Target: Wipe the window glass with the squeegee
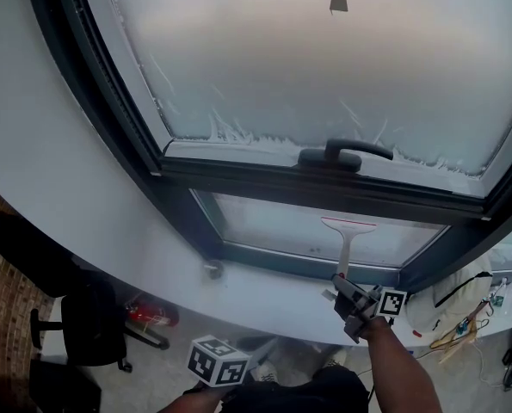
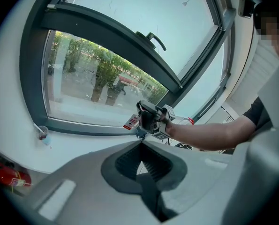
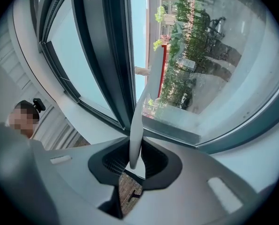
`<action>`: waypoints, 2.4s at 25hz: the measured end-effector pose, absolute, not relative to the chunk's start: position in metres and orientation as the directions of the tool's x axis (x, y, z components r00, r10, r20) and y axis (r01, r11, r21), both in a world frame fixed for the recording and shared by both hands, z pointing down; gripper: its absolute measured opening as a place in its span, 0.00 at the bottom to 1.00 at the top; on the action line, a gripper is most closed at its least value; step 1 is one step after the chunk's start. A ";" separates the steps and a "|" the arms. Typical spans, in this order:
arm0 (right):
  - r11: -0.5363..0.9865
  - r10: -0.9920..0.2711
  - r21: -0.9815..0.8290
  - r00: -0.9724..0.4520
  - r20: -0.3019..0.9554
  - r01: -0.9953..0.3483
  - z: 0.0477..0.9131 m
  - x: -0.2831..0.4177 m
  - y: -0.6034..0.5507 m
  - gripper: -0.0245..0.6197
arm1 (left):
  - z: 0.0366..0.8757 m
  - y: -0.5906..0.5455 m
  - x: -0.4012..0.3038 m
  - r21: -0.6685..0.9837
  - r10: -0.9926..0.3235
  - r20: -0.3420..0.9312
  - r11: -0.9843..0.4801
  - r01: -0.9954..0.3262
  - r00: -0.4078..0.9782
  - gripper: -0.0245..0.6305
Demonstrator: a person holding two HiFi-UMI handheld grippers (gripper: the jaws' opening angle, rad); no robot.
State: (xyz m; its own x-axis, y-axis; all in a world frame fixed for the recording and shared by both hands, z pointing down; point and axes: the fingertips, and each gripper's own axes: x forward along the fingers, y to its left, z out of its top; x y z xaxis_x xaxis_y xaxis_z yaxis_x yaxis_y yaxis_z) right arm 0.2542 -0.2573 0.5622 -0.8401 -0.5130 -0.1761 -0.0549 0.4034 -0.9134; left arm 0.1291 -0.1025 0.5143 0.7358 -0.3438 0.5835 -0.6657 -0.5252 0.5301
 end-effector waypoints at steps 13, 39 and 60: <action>0.349 -0.518 -0.936 -0.842 -0.153 -0.044 0.604 0.253 -0.261 0.17 | 0.530 -0.101 0.131 0.533 -0.322 0.620 -0.497 -0.685 0.716 0.04; 0.207 -0.517 -0.977 -0.853 -0.068 -0.048 0.722 0.256 -0.270 0.17 | 0.588 -0.108 0.145 0.570 -0.248 0.675 -0.423 -0.705 0.695 0.04; 0.128 -0.534 -0.991 -0.844 -0.040 -0.034 0.811 0.249 -0.284 0.17 | 0.631 -0.108 0.146 0.564 -0.198 0.718 -0.396 -0.725 0.667 0.04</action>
